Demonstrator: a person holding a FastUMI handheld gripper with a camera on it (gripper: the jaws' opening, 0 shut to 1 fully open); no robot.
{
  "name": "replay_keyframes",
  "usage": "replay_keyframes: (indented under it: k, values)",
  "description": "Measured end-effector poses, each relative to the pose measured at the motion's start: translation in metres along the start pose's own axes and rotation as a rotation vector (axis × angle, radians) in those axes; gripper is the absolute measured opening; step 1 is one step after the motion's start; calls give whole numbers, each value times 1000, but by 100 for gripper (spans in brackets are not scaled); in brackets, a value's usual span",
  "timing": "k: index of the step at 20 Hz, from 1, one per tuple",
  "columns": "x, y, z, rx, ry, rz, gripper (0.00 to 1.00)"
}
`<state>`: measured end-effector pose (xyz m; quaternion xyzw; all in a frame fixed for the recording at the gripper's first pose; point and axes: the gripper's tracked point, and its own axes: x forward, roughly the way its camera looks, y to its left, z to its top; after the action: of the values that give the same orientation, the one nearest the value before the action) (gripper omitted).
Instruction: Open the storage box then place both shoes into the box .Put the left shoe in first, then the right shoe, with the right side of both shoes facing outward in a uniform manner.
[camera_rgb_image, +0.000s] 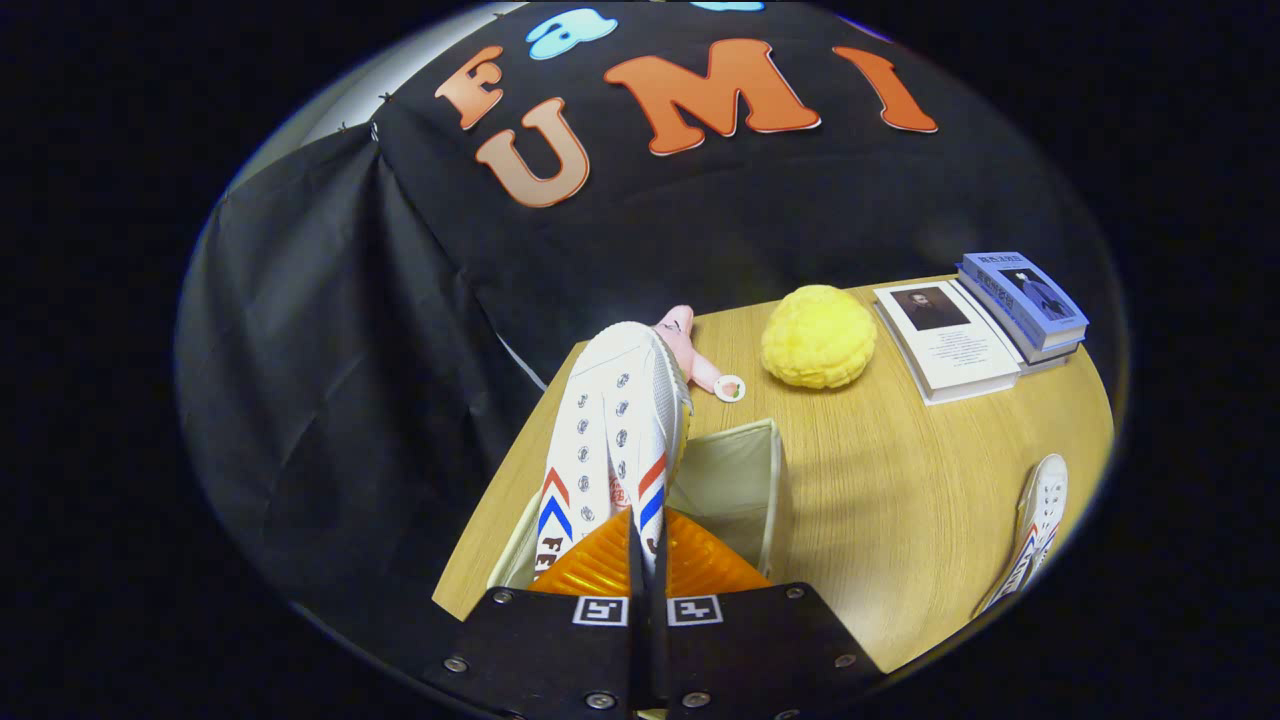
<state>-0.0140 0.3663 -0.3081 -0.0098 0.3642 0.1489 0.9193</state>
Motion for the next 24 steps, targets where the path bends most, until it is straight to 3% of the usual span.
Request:
replay_keyframes:
  k: [6, 13, 22, 24]
  values:
    - [17, 6, -30, -130, 72, -5, 0]
    - [5, 15, -46, -151, 108, 30, 0]
    - [20, 37, -67, 83, 203, -32, 3]
    - [20, 56, -75, 70, 260, 21, 15]
